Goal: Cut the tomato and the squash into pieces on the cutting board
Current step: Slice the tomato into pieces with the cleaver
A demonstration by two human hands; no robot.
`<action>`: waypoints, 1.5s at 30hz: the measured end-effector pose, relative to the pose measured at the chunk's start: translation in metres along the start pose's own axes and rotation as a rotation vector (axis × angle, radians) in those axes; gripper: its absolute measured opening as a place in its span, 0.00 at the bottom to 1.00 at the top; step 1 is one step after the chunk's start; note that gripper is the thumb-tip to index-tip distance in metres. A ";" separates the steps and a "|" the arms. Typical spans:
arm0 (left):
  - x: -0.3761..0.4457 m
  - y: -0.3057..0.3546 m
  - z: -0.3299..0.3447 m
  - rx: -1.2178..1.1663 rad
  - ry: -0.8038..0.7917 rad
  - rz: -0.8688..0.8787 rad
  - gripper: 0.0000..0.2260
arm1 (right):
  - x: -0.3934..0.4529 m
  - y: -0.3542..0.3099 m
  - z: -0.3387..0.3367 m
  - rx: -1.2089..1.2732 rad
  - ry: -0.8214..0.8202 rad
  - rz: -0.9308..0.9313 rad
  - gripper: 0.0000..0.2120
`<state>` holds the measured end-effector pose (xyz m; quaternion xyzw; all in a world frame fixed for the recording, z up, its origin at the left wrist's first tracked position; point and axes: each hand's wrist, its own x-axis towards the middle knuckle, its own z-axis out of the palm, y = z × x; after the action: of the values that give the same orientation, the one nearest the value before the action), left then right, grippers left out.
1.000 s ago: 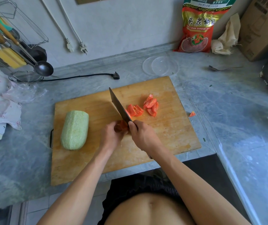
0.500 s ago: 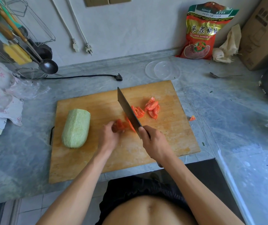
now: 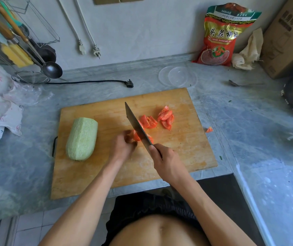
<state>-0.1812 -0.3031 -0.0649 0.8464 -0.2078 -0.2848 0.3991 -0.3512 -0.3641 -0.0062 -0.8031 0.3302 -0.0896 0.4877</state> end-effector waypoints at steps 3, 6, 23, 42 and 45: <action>0.003 0.000 -0.002 -0.048 0.002 -0.031 0.14 | 0.000 -0.001 -0.002 0.011 0.003 0.027 0.19; 0.007 0.003 -0.002 -0.076 0.030 -0.073 0.10 | 0.000 -0.001 -0.005 0.023 0.007 0.064 0.20; 0.007 0.018 -0.003 -0.306 0.062 -0.145 0.08 | -0.012 0.013 -0.035 0.124 0.111 0.189 0.19; 0.009 0.095 0.132 -0.032 -0.166 -0.109 0.07 | -0.047 0.051 -0.077 0.177 0.347 0.290 0.22; 0.009 0.098 0.135 -0.009 -0.143 -0.089 0.09 | -0.043 0.053 -0.075 0.170 0.345 0.272 0.21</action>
<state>-0.2745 -0.4420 -0.0597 0.8306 -0.1965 -0.3628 0.3741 -0.4422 -0.4083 -0.0049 -0.6802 0.5051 -0.1865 0.4974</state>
